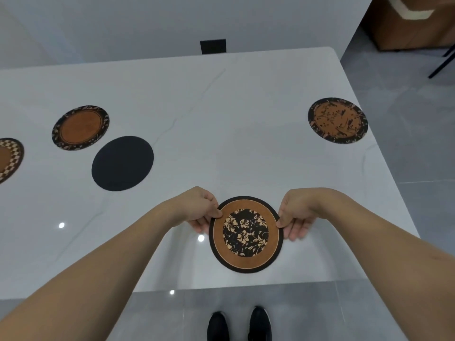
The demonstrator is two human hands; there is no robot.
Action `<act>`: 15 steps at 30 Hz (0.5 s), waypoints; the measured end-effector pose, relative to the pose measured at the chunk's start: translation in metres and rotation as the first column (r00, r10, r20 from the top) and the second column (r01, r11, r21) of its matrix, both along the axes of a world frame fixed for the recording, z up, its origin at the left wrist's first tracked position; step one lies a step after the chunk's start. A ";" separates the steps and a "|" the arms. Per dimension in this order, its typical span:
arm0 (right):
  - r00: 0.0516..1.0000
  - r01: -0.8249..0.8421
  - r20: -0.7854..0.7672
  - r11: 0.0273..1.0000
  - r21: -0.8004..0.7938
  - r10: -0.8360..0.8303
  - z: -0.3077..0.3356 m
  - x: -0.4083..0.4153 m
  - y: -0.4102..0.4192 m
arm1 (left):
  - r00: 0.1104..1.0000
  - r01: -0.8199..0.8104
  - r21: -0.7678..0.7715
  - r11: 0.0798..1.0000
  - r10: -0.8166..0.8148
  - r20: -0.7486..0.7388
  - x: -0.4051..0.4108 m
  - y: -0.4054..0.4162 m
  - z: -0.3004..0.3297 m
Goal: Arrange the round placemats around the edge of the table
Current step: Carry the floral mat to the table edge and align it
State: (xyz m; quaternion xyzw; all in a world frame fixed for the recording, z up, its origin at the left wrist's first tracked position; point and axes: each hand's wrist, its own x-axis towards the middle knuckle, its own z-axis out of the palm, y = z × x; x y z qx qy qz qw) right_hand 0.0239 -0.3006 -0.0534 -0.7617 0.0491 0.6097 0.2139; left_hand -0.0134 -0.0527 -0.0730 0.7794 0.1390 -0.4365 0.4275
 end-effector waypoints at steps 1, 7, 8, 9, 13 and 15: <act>1.000 0.005 -0.001 1.000 0.005 -0.005 0.000 -0.002 -0.001 | 1.000 -0.001 0.015 1.000 0.000 0.006 -0.003 -0.001 -0.001; 1.000 0.003 0.009 1.000 0.026 -0.003 -0.003 -0.010 -0.004 | 0.996 0.041 0.105 0.994 -0.050 0.077 -0.010 -0.007 -0.004; 1.000 0.002 0.010 1.000 0.030 -0.002 -0.004 -0.010 -0.004 | 0.994 0.055 0.108 0.993 -0.064 0.085 -0.010 -0.006 -0.004; 1.000 0.000 0.012 0.999 0.033 0.000 -0.004 -0.011 -0.005 | 0.993 0.065 0.110 0.992 -0.076 0.094 -0.011 -0.006 -0.004; 1.000 -0.010 0.010 0.999 0.046 0.010 -0.005 -0.013 -0.008 | 0.988 0.078 0.105 0.991 -0.091 0.128 -0.015 -0.004 -0.006; 1.000 -0.012 0.003 0.999 0.046 0.012 -0.005 -0.015 -0.008 | 0.985 0.082 0.104 0.991 -0.097 0.143 -0.017 -0.003 -0.007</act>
